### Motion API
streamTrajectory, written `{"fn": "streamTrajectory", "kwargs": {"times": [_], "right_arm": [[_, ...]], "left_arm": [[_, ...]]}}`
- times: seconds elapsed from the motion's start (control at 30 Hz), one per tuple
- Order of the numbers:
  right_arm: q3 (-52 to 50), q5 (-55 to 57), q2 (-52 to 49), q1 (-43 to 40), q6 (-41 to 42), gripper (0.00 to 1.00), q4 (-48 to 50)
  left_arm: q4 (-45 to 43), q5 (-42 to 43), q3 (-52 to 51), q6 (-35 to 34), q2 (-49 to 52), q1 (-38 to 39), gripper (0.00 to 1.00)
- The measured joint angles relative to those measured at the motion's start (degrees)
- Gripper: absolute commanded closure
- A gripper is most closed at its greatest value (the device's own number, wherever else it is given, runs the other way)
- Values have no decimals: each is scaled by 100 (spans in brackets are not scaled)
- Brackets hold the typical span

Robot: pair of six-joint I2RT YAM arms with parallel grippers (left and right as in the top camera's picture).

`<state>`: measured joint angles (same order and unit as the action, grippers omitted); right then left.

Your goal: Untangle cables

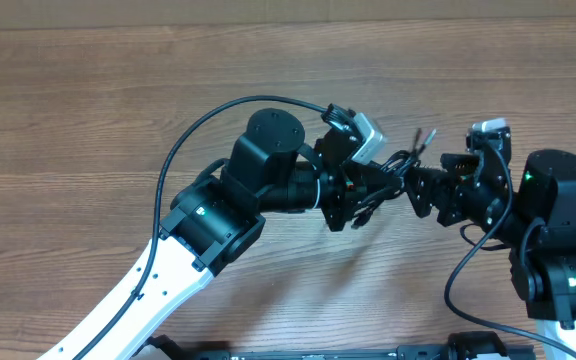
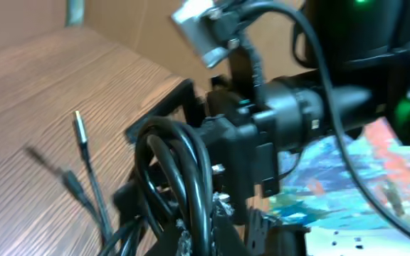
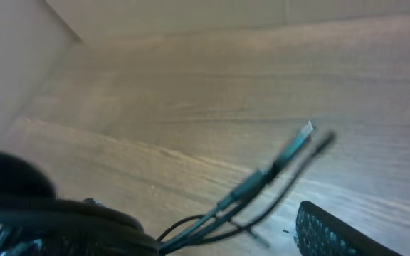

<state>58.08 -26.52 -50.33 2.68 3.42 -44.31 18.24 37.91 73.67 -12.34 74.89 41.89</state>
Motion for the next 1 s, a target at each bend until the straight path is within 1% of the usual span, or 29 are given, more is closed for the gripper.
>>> {"fn": "streamTrajectory", "kwargs": {"times": [0.13,0.2,0.3,0.57,0.6,0.7,0.77,1.0], "right_arm": [[0,111,-79,9,210,16,96],[0,337,-138,33,361,16,87],[0,898,-275,42,656,16,11],[11,2028,-302,76,1165,12,-356],[13,2129,-297,85,1189,12,-396],[52,2468,-293,96,1270,4,-549],[79,2743,-280,122,1364,0,-662],[116,3600,-234,199,1458,0,-874]], "left_arm": [[-138,157,0,-101,2,0,96],[-149,214,0,-107,4,0,96],[-151,350,0,-107,4,0,96],[-57,369,0,-125,81,0,96],[-48,367,0,-125,101,0,96],[-20,365,0,-127,133,0,96],[-17,363,-2,-127,146,0,96],[44,321,-2,-125,153,2,96]]}}
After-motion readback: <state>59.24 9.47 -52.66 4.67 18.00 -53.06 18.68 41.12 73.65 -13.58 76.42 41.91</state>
